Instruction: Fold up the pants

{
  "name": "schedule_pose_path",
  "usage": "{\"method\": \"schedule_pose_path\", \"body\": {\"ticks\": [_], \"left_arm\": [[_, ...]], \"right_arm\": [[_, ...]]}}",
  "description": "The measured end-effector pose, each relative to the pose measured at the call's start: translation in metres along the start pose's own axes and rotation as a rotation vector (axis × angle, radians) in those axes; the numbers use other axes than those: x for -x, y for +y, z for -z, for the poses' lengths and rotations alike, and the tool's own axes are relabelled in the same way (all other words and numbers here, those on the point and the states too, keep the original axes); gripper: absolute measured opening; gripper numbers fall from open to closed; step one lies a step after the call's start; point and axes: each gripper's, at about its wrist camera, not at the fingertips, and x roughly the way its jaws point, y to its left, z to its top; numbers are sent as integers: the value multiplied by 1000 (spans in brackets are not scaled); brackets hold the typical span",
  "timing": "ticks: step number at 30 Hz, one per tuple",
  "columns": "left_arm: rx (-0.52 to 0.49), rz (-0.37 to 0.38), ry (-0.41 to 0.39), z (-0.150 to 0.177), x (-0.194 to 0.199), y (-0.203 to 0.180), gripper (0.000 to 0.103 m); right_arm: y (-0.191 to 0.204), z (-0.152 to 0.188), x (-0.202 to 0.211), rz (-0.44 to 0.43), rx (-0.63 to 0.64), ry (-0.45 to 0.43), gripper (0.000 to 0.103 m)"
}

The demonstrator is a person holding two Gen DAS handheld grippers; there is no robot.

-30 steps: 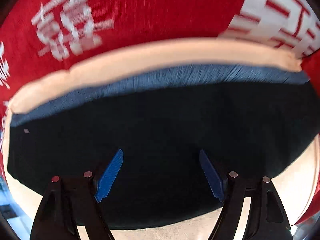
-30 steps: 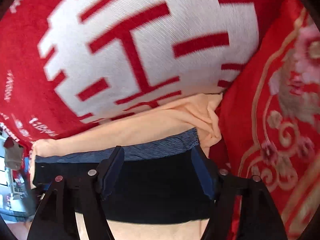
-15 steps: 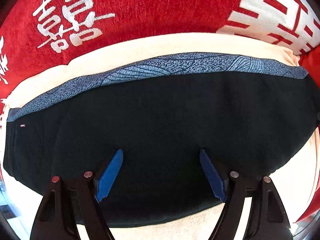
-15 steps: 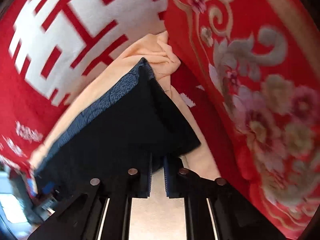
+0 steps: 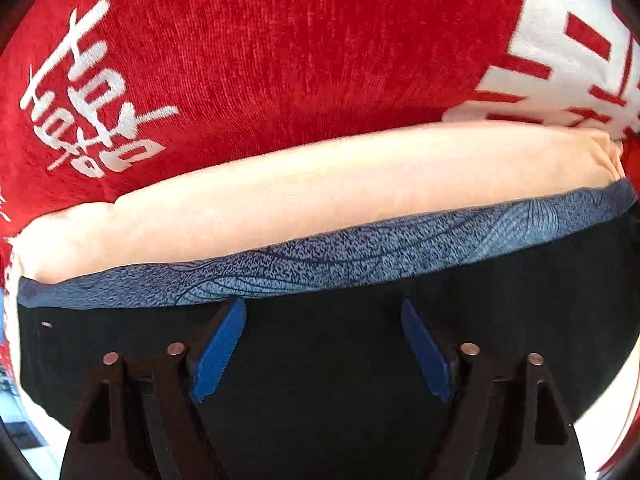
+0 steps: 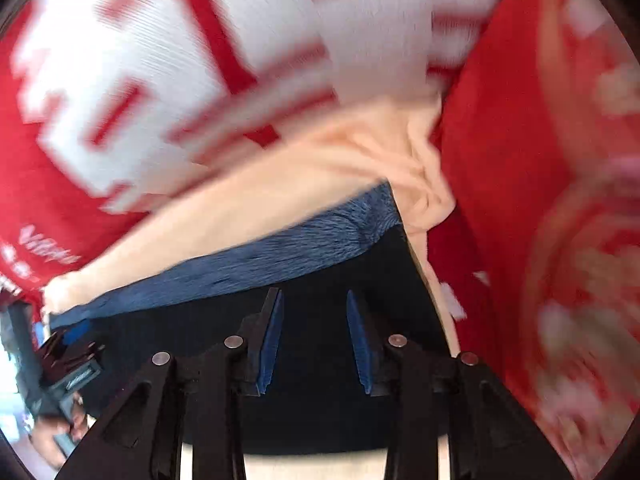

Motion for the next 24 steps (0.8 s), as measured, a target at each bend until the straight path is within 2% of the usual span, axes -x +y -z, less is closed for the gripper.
{"method": "schedule_pose_path", "body": {"ticks": [1,3,6,11,16,19,22,24], "left_arm": [[9,4,1,0,-1,4,91],[48,16,17,5,3,18,91],[57,-23,44,15,13,37,91],[69,-72,56,50,42,89,91],[82,-135,56,78,56,169,91],[81,-178,61,92,53,219,91],[83,-209,59,99,46,267,91],[68,-245,51,102,35,295,91]], "right_arm": [[-3,-2,-2,4,1,-32,22],[-1,-9,5,54,26,-105,22],[1,-6,14,41,-30,-97,28],[22,39,38,-213,-62,-15,34],[104,124,25,-455,-37,141,39],[172,174,-10,-607,-57,247,40],[237,221,-35,-671,-59,306,40],[265,238,-58,-687,-76,327,40]]}}
